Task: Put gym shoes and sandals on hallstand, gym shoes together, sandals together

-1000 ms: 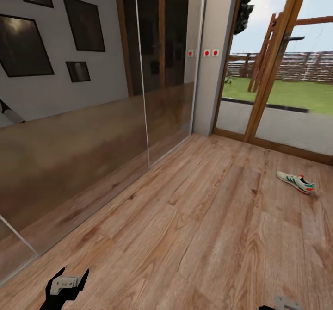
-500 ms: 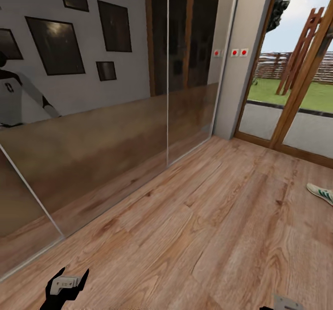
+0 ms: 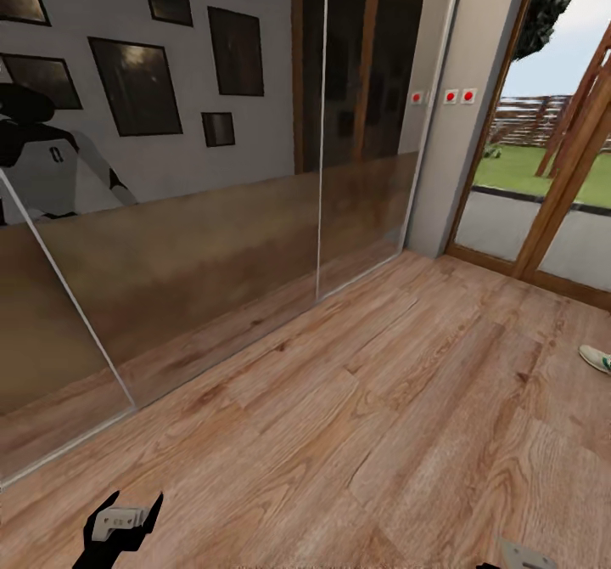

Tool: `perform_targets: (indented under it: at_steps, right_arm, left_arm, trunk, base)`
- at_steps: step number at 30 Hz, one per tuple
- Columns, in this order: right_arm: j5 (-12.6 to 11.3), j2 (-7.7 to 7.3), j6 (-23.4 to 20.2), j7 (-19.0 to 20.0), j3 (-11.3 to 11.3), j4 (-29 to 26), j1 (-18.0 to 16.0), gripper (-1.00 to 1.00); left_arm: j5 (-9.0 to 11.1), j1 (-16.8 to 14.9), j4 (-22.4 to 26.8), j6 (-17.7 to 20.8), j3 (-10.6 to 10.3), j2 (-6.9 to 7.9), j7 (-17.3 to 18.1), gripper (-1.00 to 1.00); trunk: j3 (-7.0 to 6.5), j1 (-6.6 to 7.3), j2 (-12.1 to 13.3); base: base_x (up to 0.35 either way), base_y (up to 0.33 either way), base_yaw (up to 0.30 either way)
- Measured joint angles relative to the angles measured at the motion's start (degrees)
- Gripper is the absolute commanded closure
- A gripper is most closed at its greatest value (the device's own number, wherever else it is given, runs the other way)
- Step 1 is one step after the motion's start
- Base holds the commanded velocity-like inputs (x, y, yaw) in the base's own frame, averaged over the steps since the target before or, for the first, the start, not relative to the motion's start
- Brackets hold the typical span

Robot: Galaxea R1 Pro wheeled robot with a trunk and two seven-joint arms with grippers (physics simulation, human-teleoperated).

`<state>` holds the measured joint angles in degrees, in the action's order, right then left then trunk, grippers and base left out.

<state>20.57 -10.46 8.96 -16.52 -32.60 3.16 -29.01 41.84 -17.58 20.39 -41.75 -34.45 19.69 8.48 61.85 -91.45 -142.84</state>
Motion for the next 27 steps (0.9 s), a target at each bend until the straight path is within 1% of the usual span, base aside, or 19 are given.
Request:
perform_targets:
  at_steps: [6,10,16,27]
  right_arm:
    - [0.0,0.0,0.0,0.0,0.0,0.0,0.0,-1.0]
    - [0.0,0.0,0.0,0.0,0.0,0.0,0.01,-1.0]
    - [-0.01,0.0,0.0,0.0,-0.01,0.0,0.01,-1.0]
    - [-0.01,0.0,0.0,0.0,-0.01,0.0,0.01,-1.0]
  left_arm:
    - [0.0,0.0,0.0,0.0,0.0,0.0,0.01,-1.0]
    - [0.0,0.0,0.0,0.0,0.0,0.0,0.03,-1.0]
    - [-0.01,0.0,0.0,0.0,0.0,0.0,0.02,-1.0]
    - [-0.01,0.0,0.0,0.0,0.0,0.0,0.04,-1.0]
  trunk:
    - [0.0,0.0,0.0]
    - [0.0,0.0,0.0]
    - [0.0,0.0,0.0]
    - [0.0,0.0,0.0]
  base:
    - [-0.153,-0.187,0.034]
    - [-0.068,-0.088,0.131]
    - [-0.032,-0.041,0.218]
    - [-0.009,-0.011,0.268]
